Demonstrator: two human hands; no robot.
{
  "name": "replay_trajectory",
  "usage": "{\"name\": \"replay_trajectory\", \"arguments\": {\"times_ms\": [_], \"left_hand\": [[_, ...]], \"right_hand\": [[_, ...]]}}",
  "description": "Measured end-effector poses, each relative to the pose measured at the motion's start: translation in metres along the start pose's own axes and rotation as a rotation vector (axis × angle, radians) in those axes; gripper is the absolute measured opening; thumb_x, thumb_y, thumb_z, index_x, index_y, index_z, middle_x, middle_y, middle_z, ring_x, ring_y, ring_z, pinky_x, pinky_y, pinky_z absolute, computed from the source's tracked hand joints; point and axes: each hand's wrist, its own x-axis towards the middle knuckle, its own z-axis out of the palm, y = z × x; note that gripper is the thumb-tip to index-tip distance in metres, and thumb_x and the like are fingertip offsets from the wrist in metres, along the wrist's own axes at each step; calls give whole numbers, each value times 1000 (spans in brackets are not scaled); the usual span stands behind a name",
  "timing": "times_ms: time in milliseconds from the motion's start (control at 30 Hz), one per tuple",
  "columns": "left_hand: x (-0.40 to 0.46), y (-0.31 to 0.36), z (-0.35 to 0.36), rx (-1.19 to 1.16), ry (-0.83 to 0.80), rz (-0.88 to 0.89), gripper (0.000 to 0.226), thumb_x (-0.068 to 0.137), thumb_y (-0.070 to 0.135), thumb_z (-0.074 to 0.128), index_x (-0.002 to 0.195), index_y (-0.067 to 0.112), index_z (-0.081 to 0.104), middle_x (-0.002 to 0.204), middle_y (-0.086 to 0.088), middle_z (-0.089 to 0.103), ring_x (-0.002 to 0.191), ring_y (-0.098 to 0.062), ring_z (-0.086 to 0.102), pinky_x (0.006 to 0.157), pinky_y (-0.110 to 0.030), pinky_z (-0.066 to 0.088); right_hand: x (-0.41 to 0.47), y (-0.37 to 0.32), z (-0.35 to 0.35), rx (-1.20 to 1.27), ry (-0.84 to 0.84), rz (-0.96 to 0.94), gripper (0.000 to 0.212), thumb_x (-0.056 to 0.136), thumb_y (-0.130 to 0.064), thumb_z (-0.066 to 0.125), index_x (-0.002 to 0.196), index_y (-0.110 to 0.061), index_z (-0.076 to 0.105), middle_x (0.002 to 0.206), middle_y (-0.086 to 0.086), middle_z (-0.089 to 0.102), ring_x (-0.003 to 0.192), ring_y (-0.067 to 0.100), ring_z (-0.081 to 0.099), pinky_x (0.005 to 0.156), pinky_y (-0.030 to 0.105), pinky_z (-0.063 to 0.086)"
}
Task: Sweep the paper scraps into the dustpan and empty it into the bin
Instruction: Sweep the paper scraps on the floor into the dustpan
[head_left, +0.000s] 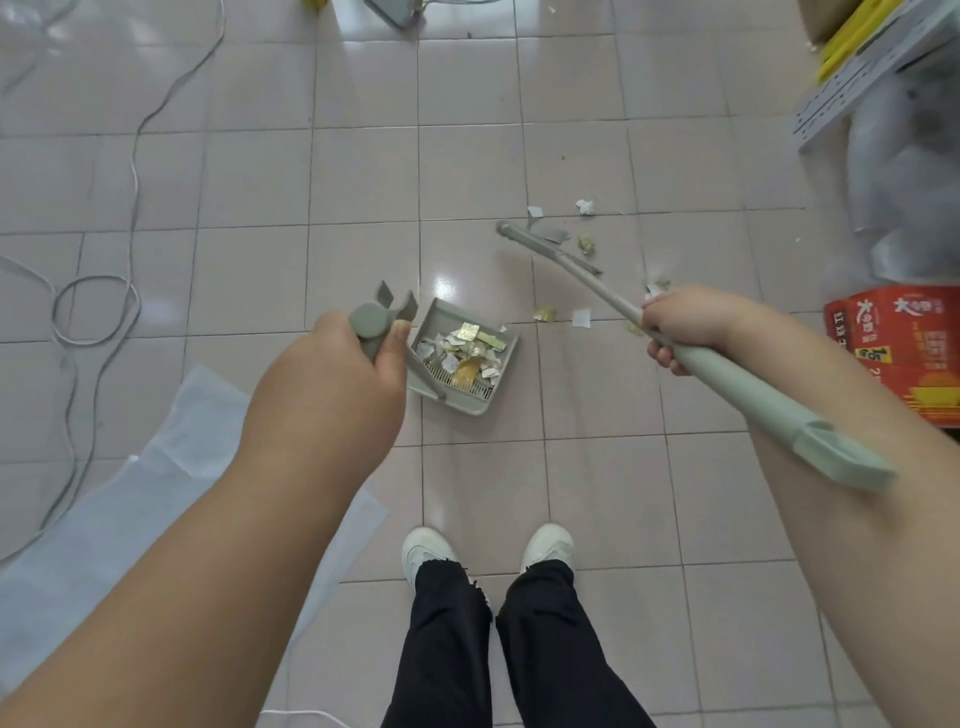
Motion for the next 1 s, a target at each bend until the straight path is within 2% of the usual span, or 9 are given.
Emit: {"name": "replay_trajectory", "arguments": {"times_ms": [133, 367, 433, 500, 567, 667, 767, 900, 1000], "left_hand": [[-1, 25, 14, 32, -7, 9, 39, 94, 48, 35, 90, 10, 45, 72, -3, 49, 74, -30, 48, 62, -34, 35], [1, 62, 34, 51, -24, 5, 43, 94, 46, 36, 93, 6, 49, 81, -12, 57, 76, -33, 50, 62, -35, 36], [4, 72, 38, 54, -26, -15, 44, 94, 47, 36, 92, 5, 49, 81, -13, 58, 77, -34, 52, 62, -36, 38], [7, 82, 40, 62, -27, -31, 44, 93, 47, 35, 94, 5, 49, 80, -13, 57, 78, -35, 53, 63, -37, 39], [8, 90, 42, 71, -26, -37, 44, 93, 47, 35, 93, 5, 48, 75, -10, 55, 75, -34, 52, 62, -36, 38], [6, 97, 44, 74, -30, -52, 42, 94, 46, 35, 89, 5, 46, 69, -6, 51, 73, -33, 50, 60, -35, 35], [5, 101, 45, 77, -31, -53, 42, 94, 46, 35, 89, 5, 46, 69, -7, 52, 72, -33, 51, 59, -36, 36], [7, 104, 47, 74, -49, -42, 43, 93, 48, 35, 89, 7, 46, 72, -12, 55, 67, -35, 53, 57, -37, 43], [9, 102, 45, 67, -68, -42, 43, 92, 49, 34, 89, 8, 46, 68, -10, 54, 61, -34, 52, 52, -35, 41]], "right_hand": [[30, 29, -16, -9, 6, 71, 13, 96, -7, 30, 104, -6, 39, 62, 11, 43, 47, 17, 41, 29, 12, 38], [47, 61, 1, 48, -82, 52, 17, 97, -4, 28, 107, -2, 42, 58, 15, 45, 33, 18, 47, 29, 14, 40], [44, 65, 8, 41, -132, 32, 25, 97, -4, 30, 115, 2, 46, 58, 15, 46, 31, 18, 47, 35, 18, 43], [38, 69, 11, -28, -192, 0, 36, 97, -6, 31, 129, 4, 45, 60, 15, 47, 44, 21, 47, 48, 27, 42], [30, 71, 8, -39, -233, -25, 40, 96, -8, 32, 134, -2, 42, 61, 14, 48, 49, 21, 45, 51, 28, 41], [17, 73, -12, -35, -267, -61, 42, 96, -7, 31, 136, -9, 42, 62, 13, 48, 49, 21, 44, 48, 23, 41], [14, 84, -43, -2, -246, -57, 43, 95, -9, 35, 137, -18, 43, 62, 9, 48, 42, 15, 44, 36, 13, 38], [12, 100, -75, 81, -163, -57, 47, 93, -8, 38, 138, -20, 41, 61, 9, 48, 25, 8, 41, 31, 12, 36], [12, 105, -83, 113, -76, -68, 46, 94, -8, 37, 138, -20, 41, 62, 9, 47, 34, 12, 42, 33, 13, 36]]}}
